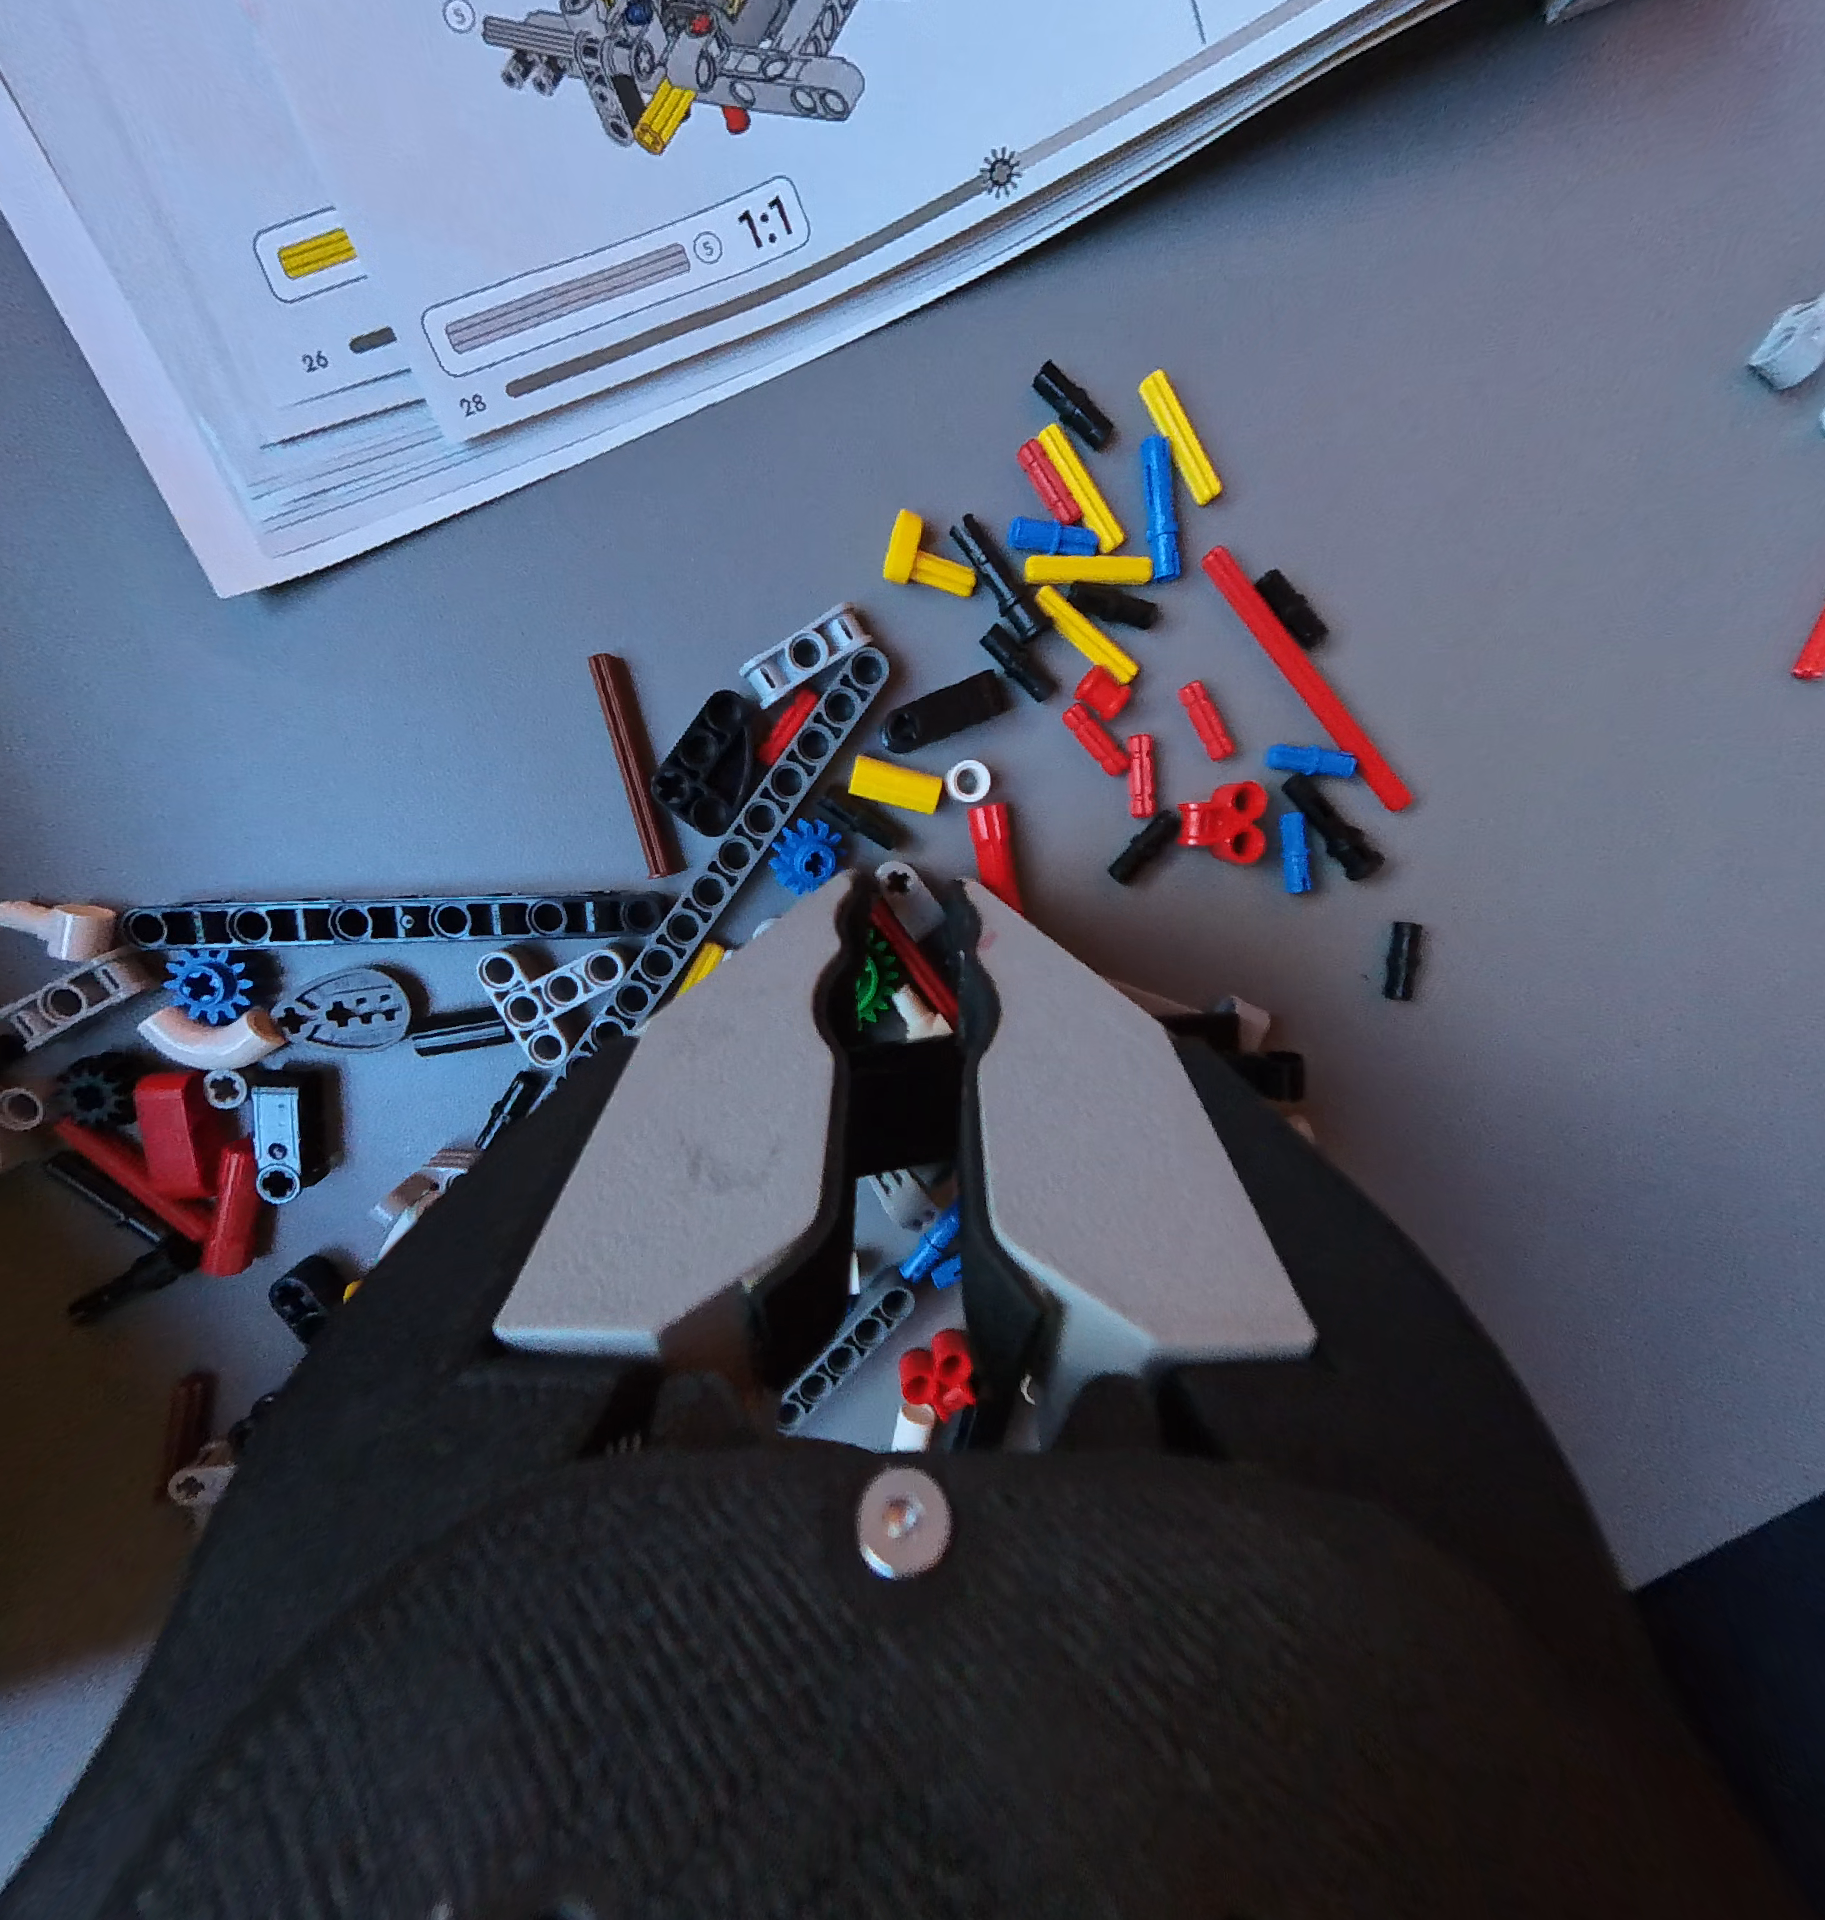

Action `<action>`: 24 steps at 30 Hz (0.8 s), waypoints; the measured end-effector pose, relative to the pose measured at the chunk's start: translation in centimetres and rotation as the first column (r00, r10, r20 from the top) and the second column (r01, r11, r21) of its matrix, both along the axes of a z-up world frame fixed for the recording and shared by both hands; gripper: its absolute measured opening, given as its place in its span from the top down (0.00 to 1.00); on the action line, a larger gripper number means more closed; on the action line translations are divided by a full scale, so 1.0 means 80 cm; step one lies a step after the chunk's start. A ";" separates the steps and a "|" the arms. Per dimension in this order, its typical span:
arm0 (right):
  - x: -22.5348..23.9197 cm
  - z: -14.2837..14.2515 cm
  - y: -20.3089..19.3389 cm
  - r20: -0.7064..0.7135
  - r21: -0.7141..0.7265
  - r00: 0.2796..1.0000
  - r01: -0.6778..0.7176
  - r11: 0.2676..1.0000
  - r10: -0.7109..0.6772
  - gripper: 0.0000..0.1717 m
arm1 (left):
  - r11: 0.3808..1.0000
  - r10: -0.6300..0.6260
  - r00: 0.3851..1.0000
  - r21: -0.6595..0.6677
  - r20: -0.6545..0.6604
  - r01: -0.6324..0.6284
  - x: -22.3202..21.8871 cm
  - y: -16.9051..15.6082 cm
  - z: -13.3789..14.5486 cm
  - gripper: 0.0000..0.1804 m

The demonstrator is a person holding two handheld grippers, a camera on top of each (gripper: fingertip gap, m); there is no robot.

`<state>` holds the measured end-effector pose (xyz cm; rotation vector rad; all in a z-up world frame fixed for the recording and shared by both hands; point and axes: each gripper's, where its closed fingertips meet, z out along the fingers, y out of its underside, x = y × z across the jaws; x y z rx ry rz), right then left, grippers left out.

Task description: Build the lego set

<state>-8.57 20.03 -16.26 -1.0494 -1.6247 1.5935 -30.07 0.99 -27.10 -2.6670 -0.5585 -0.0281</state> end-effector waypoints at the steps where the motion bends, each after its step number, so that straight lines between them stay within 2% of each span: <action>1: 0.000 0.000 0.000 0.000 -0.001 1.000 0.001 1.000 -0.001 1.00 | 1.000 -0.005 1.000 -0.003 -0.001 0.005 0.001 0.000 0.000 0.94; 6: 0.000 -0.001 -0.001 0.002 0.000 1.000 -0.002 1.000 0.002 1.00 | 0.999 -0.028 0.999 -0.020 -0.036 0.027 0.001 -0.001 0.005 0.97; 15: 0.000 -0.001 -0.002 0.002 0.001 1.000 -0.003 1.000 0.003 1.00 | 0.999 -0.025 0.998 0.041 -0.051 0.027 0.003 0.008 0.033 0.97; 17: 0.000 0.000 -0.002 -0.002 0.004 1.000 -0.003 1.000 0.003 1.00 | 0.995 -0.054 0.997 0.080 -0.051 0.058 0.013 0.024 0.046 0.97; 20: 0.000 -0.001 -0.005 0.002 0.004 1.000 -0.013 1.000 0.013 1.00 | 0.976 -0.162 0.986 0.137 -0.041 0.166 0.047 0.069 0.063 0.97; 24: 0.000 -0.002 -0.008 0.006 0.017 1.000 -0.017 1.000 0.017 1.00 | 0.935 -0.321 0.947 0.153 -0.018 0.320 0.097 0.135 0.058 0.97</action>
